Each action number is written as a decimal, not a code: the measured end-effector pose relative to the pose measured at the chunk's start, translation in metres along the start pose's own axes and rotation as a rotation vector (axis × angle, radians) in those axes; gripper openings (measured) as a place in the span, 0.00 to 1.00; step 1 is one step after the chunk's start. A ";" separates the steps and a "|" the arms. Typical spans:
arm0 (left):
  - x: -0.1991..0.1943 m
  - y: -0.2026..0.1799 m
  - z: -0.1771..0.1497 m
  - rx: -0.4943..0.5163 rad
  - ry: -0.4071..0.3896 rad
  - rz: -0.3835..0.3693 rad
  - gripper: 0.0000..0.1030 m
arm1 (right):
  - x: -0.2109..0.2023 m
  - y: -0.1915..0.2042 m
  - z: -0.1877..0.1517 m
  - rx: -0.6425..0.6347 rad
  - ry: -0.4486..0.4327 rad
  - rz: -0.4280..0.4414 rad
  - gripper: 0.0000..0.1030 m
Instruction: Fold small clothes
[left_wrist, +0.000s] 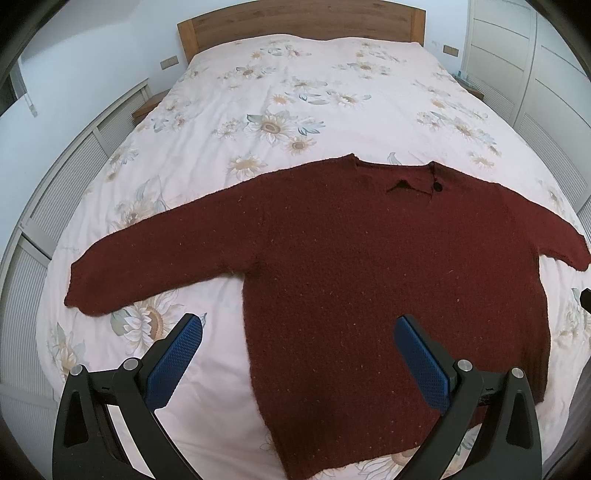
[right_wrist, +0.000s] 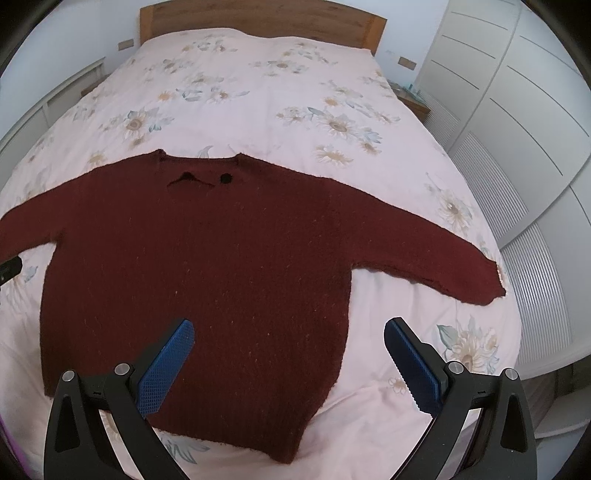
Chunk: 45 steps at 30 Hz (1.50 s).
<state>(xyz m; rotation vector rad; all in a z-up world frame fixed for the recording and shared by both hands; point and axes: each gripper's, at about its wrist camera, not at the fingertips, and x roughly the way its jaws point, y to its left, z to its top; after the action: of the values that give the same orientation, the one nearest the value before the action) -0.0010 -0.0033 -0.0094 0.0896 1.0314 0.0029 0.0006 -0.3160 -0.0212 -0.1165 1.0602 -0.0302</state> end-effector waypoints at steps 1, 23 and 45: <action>0.000 0.000 0.000 0.000 0.000 0.001 0.99 | 0.000 0.000 0.000 0.000 0.000 0.000 1.00; 0.005 0.000 -0.003 0.009 0.015 -0.002 0.99 | -0.003 0.006 0.000 -0.023 -0.001 -0.005 1.00; 0.005 0.002 -0.002 0.004 0.022 -0.007 0.99 | -0.007 0.005 0.002 -0.017 -0.013 0.004 1.00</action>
<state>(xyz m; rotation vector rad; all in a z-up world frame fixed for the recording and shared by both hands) 0.0000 -0.0009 -0.0148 0.0900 1.0534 -0.0044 -0.0015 -0.3104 -0.0149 -0.1298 1.0476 -0.0170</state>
